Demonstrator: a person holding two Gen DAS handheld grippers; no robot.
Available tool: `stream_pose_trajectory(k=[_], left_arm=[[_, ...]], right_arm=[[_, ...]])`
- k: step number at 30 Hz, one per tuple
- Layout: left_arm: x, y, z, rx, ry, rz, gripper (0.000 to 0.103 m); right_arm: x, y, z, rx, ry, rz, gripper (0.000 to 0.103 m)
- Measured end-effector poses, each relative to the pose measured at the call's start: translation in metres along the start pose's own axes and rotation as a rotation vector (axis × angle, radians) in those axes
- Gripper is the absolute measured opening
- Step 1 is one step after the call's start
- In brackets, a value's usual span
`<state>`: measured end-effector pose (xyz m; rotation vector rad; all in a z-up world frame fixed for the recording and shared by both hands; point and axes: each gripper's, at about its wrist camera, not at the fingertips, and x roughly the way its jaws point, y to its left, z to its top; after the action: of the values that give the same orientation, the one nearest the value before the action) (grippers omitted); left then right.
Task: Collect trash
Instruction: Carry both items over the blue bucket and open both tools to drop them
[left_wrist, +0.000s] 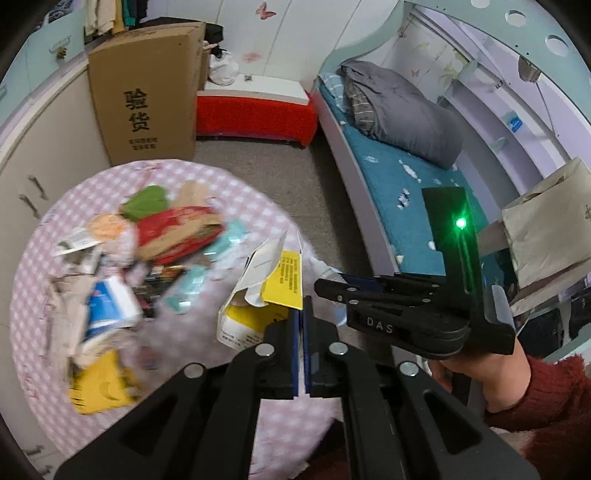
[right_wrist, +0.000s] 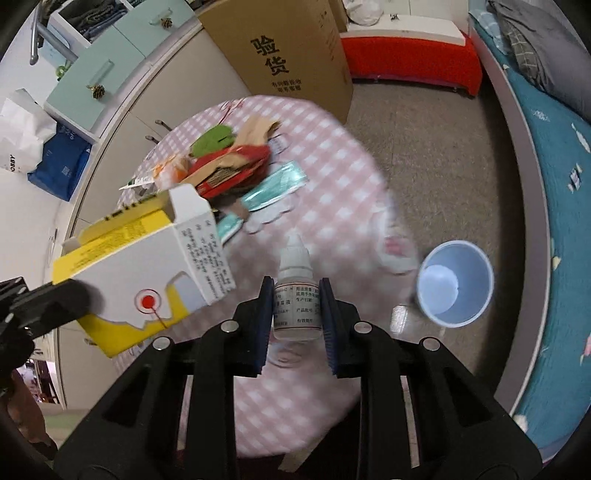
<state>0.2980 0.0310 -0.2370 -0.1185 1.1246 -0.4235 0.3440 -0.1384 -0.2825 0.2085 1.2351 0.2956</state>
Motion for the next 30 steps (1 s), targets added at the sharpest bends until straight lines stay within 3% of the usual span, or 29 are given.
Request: stream_pose_trajectory(k=[11,21,23,24,30], left_arm=[[0.089,-0.106,0.030,0.005,0.088,-0.022,0.002],[0.156,-0.147,0.040,0.048,0.214,-0.004,0.002],[0.165,-0.152,0.042,0.055,0.227,-0.002,0.002],[0.171,-0.155,0.043,0.060,0.238,0.001,0.002],[0.192,-0.169,0.051,0.079,0.269,0.013,0.002]], right_arm=[[-0.050,-0.143,-0.031,0.090,-0.025,-0.092,0.024],[-0.054,-0.211,-0.038,0.200,-0.049,-0.094,0.026],[-0.050,-0.223,-0.035,0.235,-0.075,-0.090,0.038],[-0.048,-0.228,-0.033,0.242,-0.090,-0.114,0.059],[-0.053,-0.242,-0.034,0.262,-0.105,-0.120,0.061]])
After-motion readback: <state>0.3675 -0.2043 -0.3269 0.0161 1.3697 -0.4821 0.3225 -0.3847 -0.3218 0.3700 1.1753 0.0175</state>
